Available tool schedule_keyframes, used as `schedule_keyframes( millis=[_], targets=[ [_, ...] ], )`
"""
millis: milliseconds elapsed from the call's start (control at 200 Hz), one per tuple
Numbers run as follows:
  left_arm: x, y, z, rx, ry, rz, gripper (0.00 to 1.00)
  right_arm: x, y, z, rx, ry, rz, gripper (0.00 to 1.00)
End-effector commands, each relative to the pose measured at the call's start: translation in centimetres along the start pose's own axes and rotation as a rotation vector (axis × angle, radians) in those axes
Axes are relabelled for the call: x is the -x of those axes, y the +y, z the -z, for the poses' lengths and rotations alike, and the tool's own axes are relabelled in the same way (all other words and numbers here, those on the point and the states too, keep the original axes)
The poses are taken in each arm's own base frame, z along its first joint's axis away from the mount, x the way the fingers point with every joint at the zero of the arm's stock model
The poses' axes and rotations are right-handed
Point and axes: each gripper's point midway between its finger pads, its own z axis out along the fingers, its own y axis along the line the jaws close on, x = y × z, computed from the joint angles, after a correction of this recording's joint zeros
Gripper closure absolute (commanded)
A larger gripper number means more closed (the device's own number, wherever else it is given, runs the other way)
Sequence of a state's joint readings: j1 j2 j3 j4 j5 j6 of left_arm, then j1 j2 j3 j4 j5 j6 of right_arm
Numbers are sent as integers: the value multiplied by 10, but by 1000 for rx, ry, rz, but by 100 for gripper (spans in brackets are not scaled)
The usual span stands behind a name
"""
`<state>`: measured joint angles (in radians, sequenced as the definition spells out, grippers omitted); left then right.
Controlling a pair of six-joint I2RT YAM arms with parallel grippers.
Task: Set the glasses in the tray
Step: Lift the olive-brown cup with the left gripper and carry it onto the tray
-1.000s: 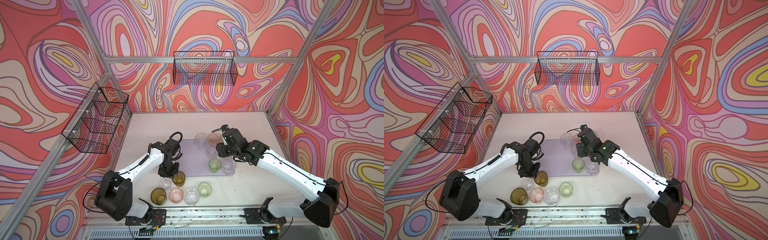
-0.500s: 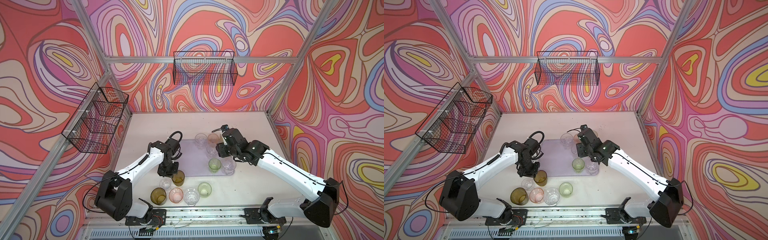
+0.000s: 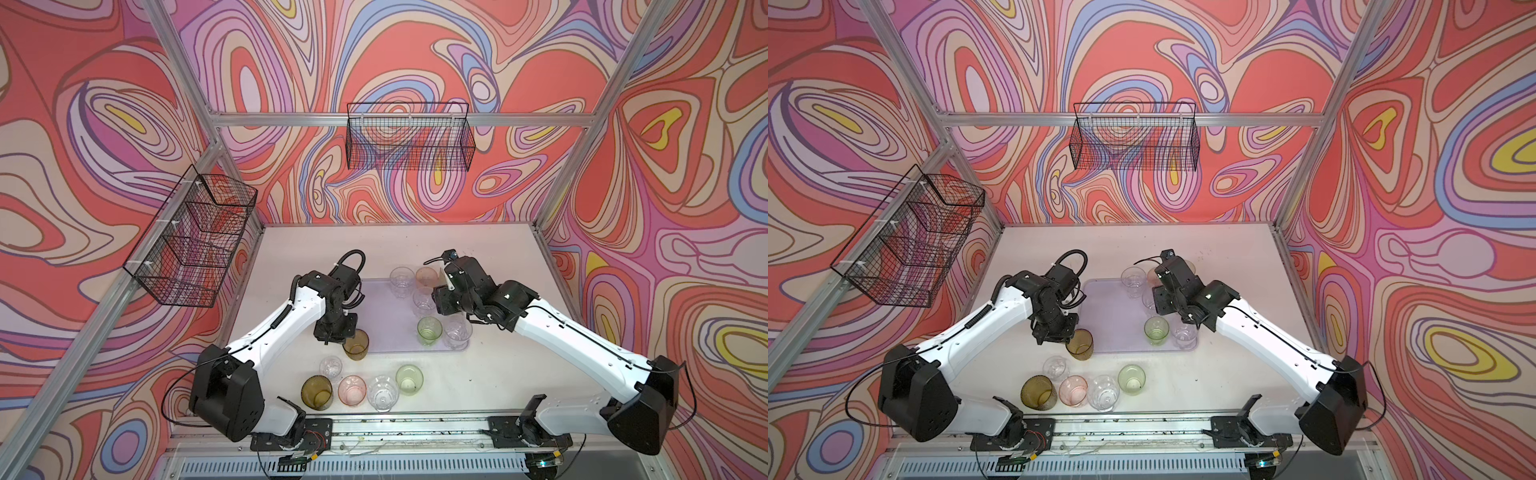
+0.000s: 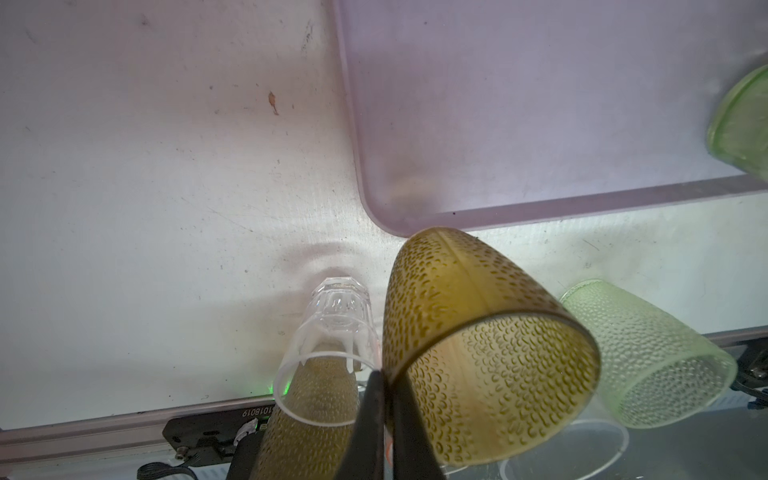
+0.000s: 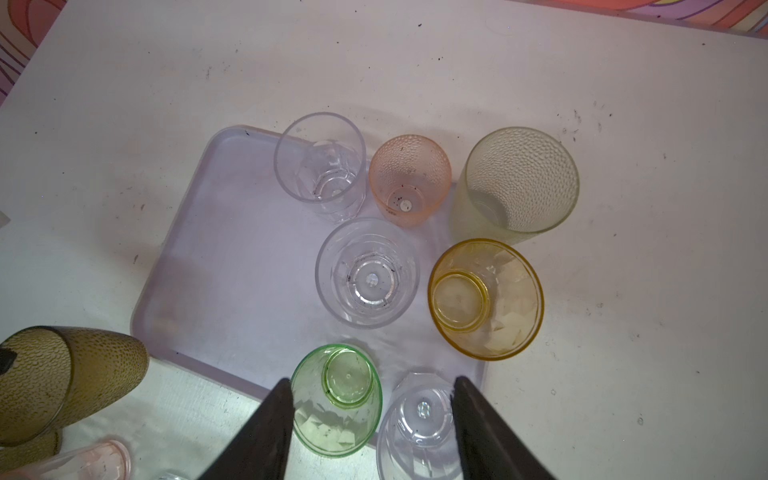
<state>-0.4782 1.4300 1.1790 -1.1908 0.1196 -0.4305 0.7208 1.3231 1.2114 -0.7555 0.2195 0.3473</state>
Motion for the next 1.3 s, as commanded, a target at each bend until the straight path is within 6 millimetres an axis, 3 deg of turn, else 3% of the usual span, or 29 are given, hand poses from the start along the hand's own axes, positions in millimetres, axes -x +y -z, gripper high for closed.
schedule_keyframes(
  millis=[0, 711, 1297],
  targets=[
    [-1, 6, 13, 33, -3, -18, 100, 8, -3, 7, -6, -31, -1, 37],
    [42, -12, 32, 8, -100, -32, 99, 11, -7, 12, -22, -49, -13, 37],
    [75, -36, 26, -57, -116, -41, 99, 10, -8, 11, -26, -44, -16, 38]
  ],
)
